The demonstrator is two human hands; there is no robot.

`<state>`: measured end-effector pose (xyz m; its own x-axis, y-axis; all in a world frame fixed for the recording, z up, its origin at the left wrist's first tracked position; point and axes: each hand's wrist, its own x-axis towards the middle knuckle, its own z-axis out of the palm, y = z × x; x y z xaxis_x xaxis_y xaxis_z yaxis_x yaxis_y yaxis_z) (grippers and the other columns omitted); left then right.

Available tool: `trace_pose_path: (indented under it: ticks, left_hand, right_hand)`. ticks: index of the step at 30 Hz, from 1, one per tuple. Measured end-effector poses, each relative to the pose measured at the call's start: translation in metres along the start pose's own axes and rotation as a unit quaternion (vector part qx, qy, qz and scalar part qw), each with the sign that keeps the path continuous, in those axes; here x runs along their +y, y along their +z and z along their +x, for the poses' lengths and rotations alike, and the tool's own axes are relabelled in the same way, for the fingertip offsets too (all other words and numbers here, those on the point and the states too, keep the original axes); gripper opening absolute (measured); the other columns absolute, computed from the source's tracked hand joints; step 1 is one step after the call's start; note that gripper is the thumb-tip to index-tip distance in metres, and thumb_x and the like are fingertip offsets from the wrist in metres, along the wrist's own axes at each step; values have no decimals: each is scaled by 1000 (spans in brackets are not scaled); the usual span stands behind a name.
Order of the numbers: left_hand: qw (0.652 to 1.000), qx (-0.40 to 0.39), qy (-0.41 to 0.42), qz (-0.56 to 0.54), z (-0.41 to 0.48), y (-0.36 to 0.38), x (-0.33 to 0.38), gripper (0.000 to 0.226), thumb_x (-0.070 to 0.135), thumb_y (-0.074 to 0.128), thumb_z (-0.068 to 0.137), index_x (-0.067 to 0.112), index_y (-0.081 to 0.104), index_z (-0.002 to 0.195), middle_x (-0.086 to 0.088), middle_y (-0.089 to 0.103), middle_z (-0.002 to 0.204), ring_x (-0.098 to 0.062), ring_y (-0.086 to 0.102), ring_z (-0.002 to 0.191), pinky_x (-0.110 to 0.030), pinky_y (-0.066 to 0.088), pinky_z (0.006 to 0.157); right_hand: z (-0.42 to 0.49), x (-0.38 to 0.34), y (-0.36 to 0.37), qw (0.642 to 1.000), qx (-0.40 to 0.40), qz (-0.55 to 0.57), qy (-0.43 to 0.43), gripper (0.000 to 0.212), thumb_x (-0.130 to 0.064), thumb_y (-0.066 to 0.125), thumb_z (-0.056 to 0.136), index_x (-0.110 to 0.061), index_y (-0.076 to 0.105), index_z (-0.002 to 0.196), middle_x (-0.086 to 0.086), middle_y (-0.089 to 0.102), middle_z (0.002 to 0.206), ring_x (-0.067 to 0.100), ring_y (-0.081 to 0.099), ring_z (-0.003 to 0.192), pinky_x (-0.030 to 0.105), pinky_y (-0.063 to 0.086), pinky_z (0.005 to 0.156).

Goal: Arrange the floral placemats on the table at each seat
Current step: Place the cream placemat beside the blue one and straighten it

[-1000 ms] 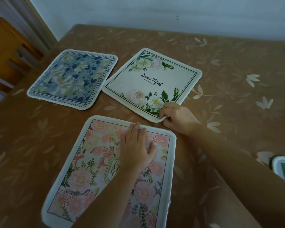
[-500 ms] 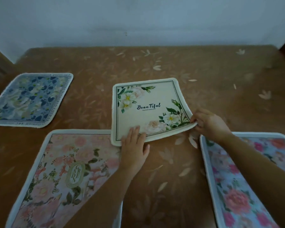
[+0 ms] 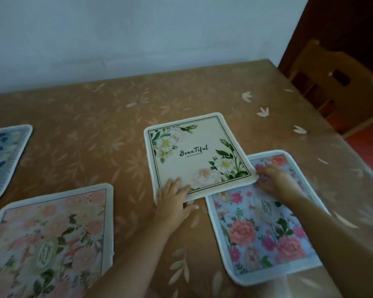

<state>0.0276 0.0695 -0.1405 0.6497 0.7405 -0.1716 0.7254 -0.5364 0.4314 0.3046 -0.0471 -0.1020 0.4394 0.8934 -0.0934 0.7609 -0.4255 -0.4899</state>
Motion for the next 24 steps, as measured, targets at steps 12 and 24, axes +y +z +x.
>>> trace_pose_path:
  ticks: [12, 24]
  left_hand:
    - [991, 112, 77, -19, -138, -51, 95, 43, 32, 49, 91, 20, 44, 131, 3, 40, 141, -12, 30, 131, -31, 25, 108]
    - [995, 73, 66, 12, -277, -30, 236, 44, 36, 38, 93, 25, 32, 135, 5, 33, 142, -15, 23, 131, -40, 20, 110]
  right_hand:
    - [-140, -44, -63, 999, -49, -22, -10, 40, -22, 64, 84, -17, 52, 122, 5, 53, 125, 19, 52, 107, 28, 42, 88]
    - [-334, -52, -100, 991, 62, -93, -71, 49, -36, 55, 84, -28, 42, 130, -4, 50, 129, 18, 44, 116, 39, 47, 89]
